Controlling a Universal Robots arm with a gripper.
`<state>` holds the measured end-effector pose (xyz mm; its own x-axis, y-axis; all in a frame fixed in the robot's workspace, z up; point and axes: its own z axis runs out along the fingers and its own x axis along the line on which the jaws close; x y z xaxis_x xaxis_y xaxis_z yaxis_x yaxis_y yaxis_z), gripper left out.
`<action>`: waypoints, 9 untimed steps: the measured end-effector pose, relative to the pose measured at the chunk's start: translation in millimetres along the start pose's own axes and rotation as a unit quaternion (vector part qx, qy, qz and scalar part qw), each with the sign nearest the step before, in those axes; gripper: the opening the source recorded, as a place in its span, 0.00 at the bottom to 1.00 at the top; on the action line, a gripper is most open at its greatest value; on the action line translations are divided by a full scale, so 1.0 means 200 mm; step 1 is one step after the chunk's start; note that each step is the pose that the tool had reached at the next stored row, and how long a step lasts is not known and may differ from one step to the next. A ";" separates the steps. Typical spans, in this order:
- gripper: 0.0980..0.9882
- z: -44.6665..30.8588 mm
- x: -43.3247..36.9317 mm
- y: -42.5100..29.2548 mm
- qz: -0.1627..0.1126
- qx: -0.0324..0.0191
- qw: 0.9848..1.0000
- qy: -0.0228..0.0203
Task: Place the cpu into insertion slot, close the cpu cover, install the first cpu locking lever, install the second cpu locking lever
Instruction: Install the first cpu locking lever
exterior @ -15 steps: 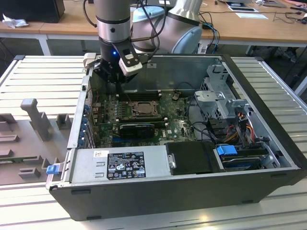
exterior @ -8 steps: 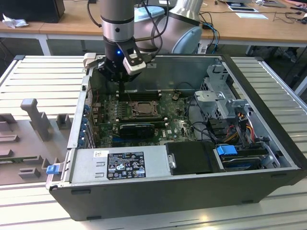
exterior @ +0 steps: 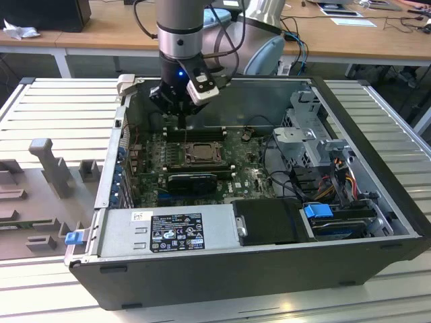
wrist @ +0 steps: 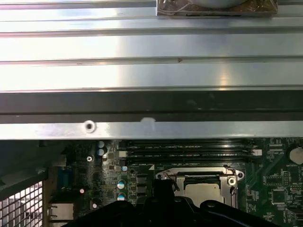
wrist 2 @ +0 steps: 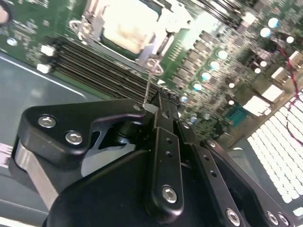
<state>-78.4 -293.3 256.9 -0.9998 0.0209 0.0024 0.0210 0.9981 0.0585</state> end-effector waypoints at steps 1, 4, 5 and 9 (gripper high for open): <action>0.01 0.000 -0.018 0.000 0.000 0.000 1.000 0.000; 0.01 0.000 -0.058 0.001 0.000 0.000 1.000 0.000; 0.01 0.000 -0.072 0.001 0.000 0.000 1.000 0.000; 0.01 0.001 -0.094 0.001 0.000 0.000 1.000 0.000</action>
<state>-59.7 -293.5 256.7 -0.9998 0.0215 0.0024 0.0216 0.9981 0.0585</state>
